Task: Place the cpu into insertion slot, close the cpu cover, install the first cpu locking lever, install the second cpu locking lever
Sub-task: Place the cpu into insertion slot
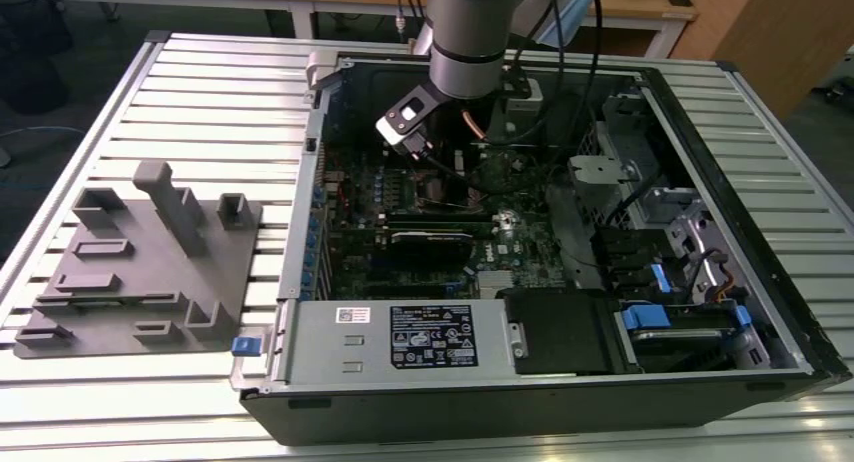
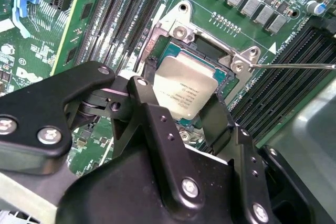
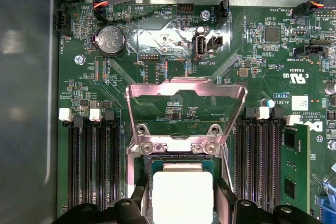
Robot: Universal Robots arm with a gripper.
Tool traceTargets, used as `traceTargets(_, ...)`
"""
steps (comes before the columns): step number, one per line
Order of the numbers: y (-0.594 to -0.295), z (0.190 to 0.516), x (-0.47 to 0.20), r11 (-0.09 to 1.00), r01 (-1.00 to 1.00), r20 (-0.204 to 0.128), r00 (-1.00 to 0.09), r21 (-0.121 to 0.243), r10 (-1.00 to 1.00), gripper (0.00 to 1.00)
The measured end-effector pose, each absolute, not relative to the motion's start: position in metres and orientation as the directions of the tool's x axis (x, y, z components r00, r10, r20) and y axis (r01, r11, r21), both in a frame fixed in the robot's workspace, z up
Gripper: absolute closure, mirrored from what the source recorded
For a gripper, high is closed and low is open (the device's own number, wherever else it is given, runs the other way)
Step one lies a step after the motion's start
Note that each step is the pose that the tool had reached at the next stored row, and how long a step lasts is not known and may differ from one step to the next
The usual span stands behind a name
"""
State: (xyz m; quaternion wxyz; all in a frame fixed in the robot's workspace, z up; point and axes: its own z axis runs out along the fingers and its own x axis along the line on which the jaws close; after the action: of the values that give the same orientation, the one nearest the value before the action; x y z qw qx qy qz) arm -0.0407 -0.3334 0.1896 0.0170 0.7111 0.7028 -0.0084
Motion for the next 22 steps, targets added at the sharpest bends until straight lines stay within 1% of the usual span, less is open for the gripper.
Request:
traceTargets(21,-0.3334,0.1949,-0.0407,-0.012,1.0,-0.035,0.012,0.012,0.999,0.4)
traceTargets(22,-0.3334,0.1949,-0.0407,-0.012,1.0,-0.035,0.012,0.012,0.999,0.41)
